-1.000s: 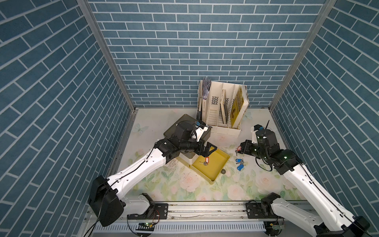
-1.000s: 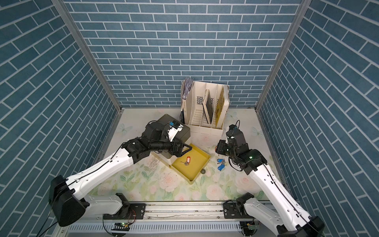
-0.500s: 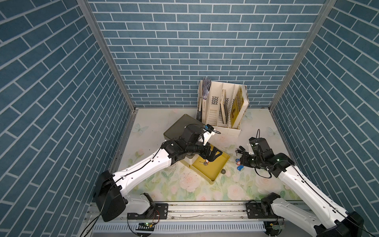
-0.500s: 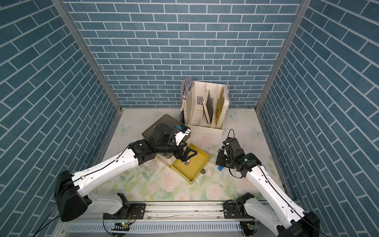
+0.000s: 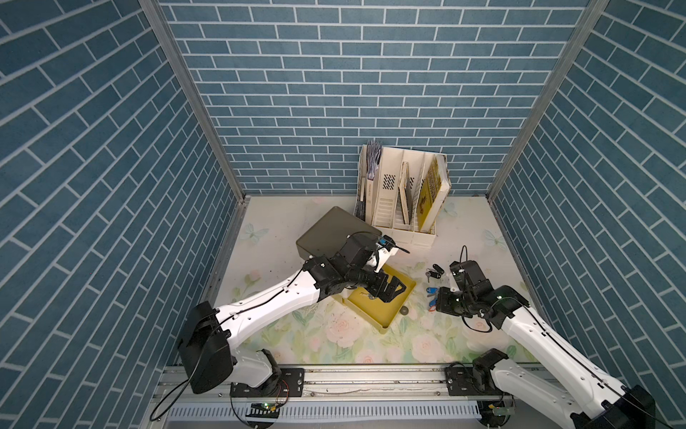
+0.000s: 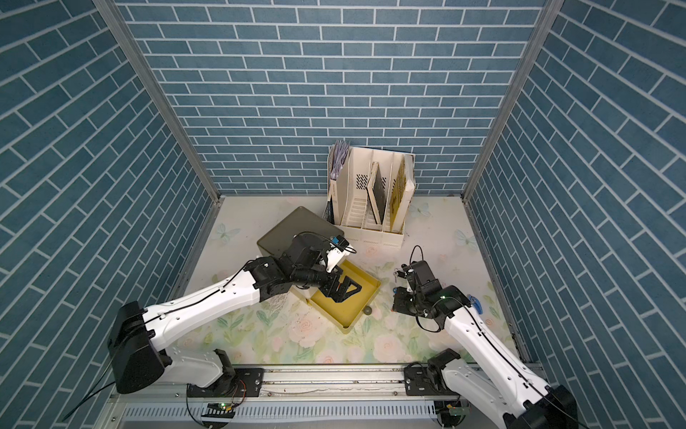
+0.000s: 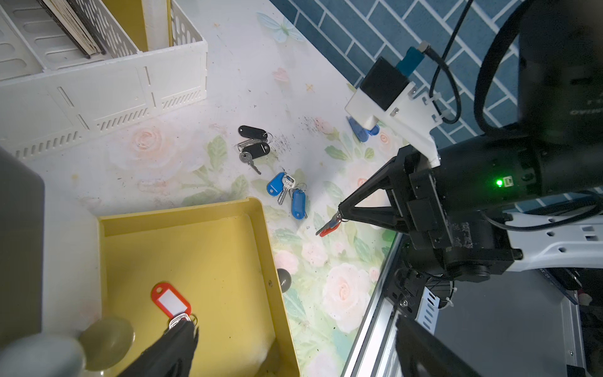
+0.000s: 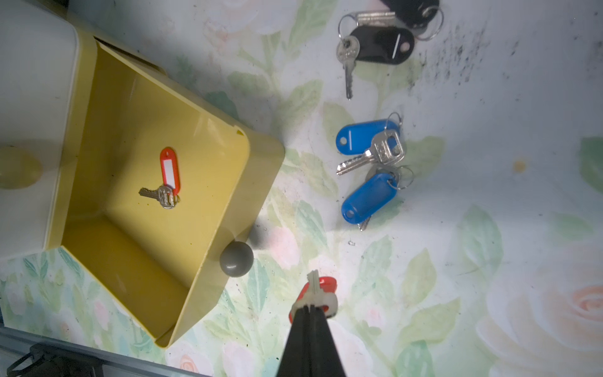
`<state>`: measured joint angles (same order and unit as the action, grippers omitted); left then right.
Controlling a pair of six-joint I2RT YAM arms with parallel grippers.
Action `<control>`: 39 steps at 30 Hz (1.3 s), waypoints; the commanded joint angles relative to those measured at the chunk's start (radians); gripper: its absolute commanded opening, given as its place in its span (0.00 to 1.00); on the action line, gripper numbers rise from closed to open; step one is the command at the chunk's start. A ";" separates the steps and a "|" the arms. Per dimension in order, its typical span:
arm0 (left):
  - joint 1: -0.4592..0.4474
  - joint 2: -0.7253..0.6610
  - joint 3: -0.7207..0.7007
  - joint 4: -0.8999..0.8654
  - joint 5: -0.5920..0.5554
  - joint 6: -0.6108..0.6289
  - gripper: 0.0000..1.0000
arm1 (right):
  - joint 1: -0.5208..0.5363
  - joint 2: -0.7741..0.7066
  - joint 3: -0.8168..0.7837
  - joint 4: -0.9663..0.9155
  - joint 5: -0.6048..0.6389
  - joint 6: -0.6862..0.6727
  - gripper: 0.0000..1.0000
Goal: Take the keys out of the drawer
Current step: Place the key at the center of the board.
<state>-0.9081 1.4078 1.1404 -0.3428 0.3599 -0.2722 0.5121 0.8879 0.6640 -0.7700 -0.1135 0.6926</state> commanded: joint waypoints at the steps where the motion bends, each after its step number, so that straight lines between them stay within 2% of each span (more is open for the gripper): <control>1: -0.014 0.010 0.003 -0.006 -0.006 0.016 1.00 | -0.003 -0.020 -0.040 0.028 -0.019 0.043 0.00; 20: -0.052 0.033 0.003 -0.002 -0.020 0.013 1.00 | -0.018 -0.026 -0.203 0.149 -0.030 0.085 0.00; 39: -0.055 0.027 0.005 -0.015 -0.031 0.019 1.00 | -0.138 0.005 -0.251 0.186 -0.023 0.048 0.00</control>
<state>-0.9558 1.4364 1.1400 -0.3428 0.3367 -0.2714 0.3901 0.8959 0.4255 -0.5880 -0.1497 0.7544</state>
